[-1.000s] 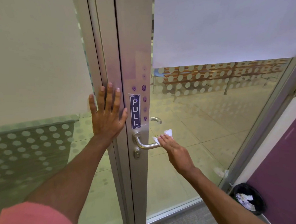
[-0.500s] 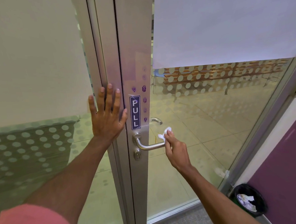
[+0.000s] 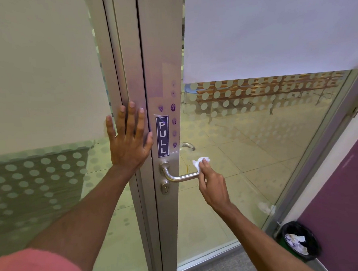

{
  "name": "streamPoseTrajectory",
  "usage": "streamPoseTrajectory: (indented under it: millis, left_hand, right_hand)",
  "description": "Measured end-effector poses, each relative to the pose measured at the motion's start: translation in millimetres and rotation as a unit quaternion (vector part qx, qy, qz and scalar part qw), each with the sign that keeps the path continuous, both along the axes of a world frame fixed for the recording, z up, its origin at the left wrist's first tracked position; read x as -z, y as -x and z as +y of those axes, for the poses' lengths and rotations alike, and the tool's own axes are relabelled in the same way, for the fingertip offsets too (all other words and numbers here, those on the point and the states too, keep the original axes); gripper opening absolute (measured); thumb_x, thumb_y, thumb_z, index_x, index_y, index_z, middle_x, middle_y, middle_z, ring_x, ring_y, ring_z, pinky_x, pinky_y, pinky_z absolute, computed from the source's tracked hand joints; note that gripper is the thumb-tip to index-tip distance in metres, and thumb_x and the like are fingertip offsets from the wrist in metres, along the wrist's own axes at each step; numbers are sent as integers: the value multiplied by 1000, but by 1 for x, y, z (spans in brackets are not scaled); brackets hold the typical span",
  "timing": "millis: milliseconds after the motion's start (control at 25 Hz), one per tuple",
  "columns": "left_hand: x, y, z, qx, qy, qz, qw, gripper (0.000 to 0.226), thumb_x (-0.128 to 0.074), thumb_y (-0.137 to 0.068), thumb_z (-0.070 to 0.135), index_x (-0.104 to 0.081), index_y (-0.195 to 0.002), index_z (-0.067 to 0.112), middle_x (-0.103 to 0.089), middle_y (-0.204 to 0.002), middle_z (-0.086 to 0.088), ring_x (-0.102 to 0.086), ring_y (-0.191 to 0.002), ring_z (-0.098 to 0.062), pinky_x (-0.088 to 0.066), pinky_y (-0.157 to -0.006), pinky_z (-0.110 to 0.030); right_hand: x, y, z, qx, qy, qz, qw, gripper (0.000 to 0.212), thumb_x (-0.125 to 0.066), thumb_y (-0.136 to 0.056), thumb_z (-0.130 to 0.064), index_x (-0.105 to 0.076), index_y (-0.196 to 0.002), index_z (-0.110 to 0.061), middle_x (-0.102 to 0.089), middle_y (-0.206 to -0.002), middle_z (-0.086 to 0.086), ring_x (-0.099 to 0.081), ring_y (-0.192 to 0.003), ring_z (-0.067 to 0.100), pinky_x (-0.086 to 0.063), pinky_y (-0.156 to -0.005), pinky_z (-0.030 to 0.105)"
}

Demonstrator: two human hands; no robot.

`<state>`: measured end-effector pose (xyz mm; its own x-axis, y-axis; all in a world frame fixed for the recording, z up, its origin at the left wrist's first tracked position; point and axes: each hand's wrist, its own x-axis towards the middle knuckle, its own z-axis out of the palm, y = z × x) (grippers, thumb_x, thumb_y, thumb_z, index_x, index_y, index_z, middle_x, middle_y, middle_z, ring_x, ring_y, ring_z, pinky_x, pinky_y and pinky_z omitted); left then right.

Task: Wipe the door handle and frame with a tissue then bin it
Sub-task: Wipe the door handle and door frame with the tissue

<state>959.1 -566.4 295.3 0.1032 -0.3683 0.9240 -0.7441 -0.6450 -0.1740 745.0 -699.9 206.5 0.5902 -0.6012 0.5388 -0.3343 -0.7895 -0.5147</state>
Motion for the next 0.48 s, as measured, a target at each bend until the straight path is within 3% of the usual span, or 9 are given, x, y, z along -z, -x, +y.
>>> streamPoseTrajectory:
  millis: [80,160,240,320,400,480]
  left_hand:
    - [0,0,0,-5,3,-4,1000,70,-36,-101,47,-8,-155,12,25,-162,-3,19,-150,-23,14,-121,-49]
    - [0,0,0,-8,3,-9,1000,70,-37,-100,47,-9,-154,11,25,-162,-4,19,-150,-23,12,-122,-49]
    - [0,1,1,-8,0,-8,1000,70,-36,-101,47,-9,-154,11,26,-161,-4,20,-150,-23,13,-121,-49]
    - [0,0,1,-7,0,-7,1000,71,-35,-101,48,-6,-155,12,27,-161,-4,21,-150,-23,14,-121,-49]
    - [0,-1,0,-6,2,-7,1000,72,-36,-101,48,-4,-155,13,26,-161,-4,20,-150,-23,13,-121,-49]
    - [0,0,0,-4,2,-8,1000,74,-35,-101,48,1,-156,14,26,-162,-4,19,-150,-23,12,-122,-50]
  right_hand:
    - [14,11,10,-11,78,29,997,43,-58,-90,-2,-57,-132,-10,-57,-139,7,-63,-115,28,-56,-74,34]
    - [21,17,9,-32,193,17,981,36,-61,-88,-4,-65,-124,-11,-64,-130,3,-59,-122,20,-51,-91,35]
    - [14,10,1,-60,228,3,972,17,-57,-95,-13,-67,-109,-13,-69,-109,0,-63,-105,24,-47,-86,37]
    - [8,1,-7,-85,225,18,970,11,-47,-100,-16,-58,-99,-12,-58,-92,2,-51,-84,26,-44,-83,39]
    - [12,-6,-9,-88,227,41,969,19,-37,-102,-17,-54,-97,-12,-49,-85,0,-41,-77,23,-40,-91,39]
    - [22,-15,0,-75,226,41,970,20,-34,-101,-18,-54,-98,-14,-49,-85,0,-39,-79,21,-37,-88,34]
